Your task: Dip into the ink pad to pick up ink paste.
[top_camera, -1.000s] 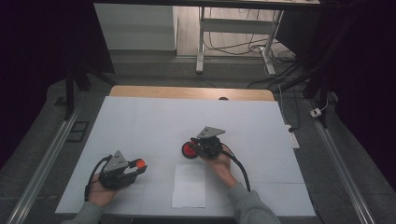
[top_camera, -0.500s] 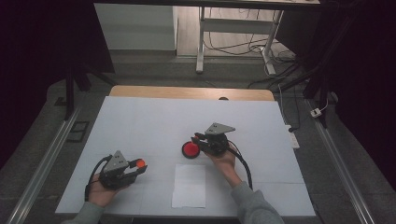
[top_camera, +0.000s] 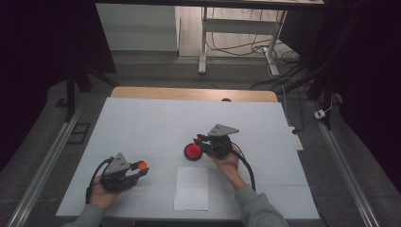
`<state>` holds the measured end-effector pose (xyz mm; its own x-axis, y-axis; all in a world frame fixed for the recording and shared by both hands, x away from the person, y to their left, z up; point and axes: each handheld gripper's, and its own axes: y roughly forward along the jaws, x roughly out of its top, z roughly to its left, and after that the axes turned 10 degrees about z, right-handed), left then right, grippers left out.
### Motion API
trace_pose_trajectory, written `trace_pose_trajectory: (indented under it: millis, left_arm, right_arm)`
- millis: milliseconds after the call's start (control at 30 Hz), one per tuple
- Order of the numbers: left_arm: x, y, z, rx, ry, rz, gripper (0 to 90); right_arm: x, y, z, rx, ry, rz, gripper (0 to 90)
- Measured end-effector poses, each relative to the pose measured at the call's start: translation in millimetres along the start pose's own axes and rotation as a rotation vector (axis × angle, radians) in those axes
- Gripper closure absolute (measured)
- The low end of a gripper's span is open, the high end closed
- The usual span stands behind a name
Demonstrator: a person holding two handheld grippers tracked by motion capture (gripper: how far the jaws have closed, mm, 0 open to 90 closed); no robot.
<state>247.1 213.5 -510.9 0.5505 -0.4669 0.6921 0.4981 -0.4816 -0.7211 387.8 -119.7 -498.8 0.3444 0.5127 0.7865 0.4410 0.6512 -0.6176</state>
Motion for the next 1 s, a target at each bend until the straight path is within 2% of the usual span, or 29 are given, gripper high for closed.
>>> trace_pose_trajectory:
  millis: [500, 767, 1000]
  left_arm:
    - [-0.4, -0.3, 0.7, 0.001, 0.000, -0.001, 64.9]
    - [-0.5, -0.2, 1.0, -0.001, 0.000, 0.001, 64.9]
    - [-0.5, -0.3, 0.2, -0.001, 0.000, 0.000, 64.9]
  right_arm:
    - [-6.9, 18.7, 6.9, 0.000, -0.027, 0.093, 72.5]
    - [-9.1, 23.9, 9.8, -0.002, -0.043, 0.110, 72.5]
    - [-11.2, 24.1, 9.7, -0.005, -0.028, 0.102, 72.6]
